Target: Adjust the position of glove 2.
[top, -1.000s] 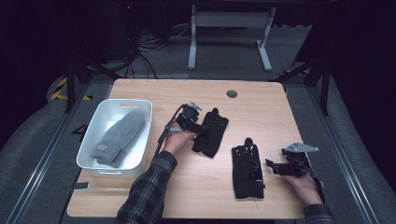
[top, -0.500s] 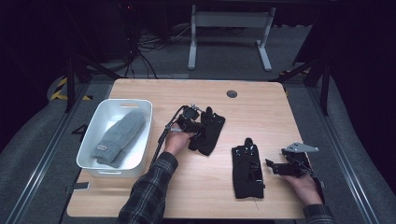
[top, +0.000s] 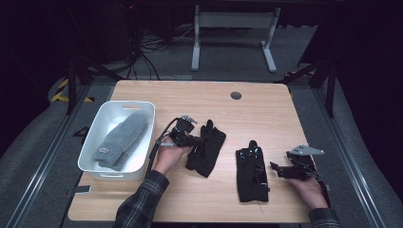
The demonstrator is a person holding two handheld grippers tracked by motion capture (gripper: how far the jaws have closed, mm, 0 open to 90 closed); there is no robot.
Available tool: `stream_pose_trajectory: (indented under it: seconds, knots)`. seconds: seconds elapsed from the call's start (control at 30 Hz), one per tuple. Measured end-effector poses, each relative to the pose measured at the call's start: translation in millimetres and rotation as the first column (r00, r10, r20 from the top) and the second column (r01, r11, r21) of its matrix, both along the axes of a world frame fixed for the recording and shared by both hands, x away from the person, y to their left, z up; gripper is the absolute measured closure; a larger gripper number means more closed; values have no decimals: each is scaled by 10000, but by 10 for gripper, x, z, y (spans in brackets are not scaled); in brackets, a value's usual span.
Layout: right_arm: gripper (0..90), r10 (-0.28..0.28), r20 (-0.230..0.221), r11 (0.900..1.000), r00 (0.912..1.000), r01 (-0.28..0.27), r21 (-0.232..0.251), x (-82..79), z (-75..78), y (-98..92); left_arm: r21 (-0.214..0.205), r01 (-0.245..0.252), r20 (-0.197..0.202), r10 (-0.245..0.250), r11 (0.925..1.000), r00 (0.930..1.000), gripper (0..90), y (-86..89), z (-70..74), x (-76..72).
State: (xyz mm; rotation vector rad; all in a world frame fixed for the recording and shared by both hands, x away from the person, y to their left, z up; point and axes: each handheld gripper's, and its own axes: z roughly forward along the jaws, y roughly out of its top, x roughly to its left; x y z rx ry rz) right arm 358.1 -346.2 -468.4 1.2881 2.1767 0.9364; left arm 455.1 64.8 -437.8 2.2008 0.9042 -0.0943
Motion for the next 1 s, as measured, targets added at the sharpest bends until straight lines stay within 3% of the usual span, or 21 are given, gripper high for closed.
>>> stream_pose_trajectory:
  seconds: [0.23, 0.4, 0.47, 0.53, 0.57, 0.67, 0.7, 0.73, 0.8, 0.83, 0.93, 1.0]
  knots:
    - [157, 6, -1, 10000, 10000, -6, -3, 0, 0, 1, 87, 286, -119, -285, 9996, 9995, 842, 63, -60, -312]
    - [157, 29, 2, 10000, 10000, -29, -4, 0, 0, 1, 168, 390, -136, -388, 9991, 9992, 818, 90, -159, -395]
    - [158, 31, 9, 10000, 10000, -31, -16, 0, 0, 0, 242, 285, 11, -286, 9993, 9996, 734, 100, -170, -412]
    - [186, 106, 12, 9999, 9999, -106, 0, -10, 4, 4, 418, 225, 45, -227, 9989, 9997, 554, 110, -170, -435]
    - [186, 106, 12, 9999, 9999, -106, 0, -10, 4, 4, 437, 173, 125, -179, 9989, 9998, 554, 122, -166, -458]
    - [373, 242, 39, 9997, 9997, -242, -66, -51, 68, 19, 440, 65, 265, -77, 9990, 9996, 545, 166, -163, -530]
    - [553, 530, 281, 9986, 9982, -532, 68, -112, 131, 34, 445, -2, 323, -13, 9990, 9995, 577, 184, -165, -547]
    - [553, 530, 281, 9986, 9982, -532, 68, -112, 131, 34, 445, -114, 312, 100, 9989, 9995, 577, 199, -167, -559]
    - [757, 1263, 149, 9915, 9919, -1267, 290, -194, 177, 74, 413, -130, 290, 118, 9991, 9995, 619, 217, -174, -576]
    - [757, 1263, 149, 9915, 9919, -1267, 290, -194, 177, 74, 464, -128, 298, 114, 9988, 9995, 619, 221, -178, -583]
    - [889, 1867, -303, 9819, 9819, -1855, 383, -244, 155, 129, 511, -194, 288, 179, 9985, 9994, 673, 218, -210, -594]
    - [900, 2328, -625, 9722, 9705, -2306, 417, -257, 131, 184, 615, -277, 337, 256, 9977, 9991, 723, 203, -206, -598]
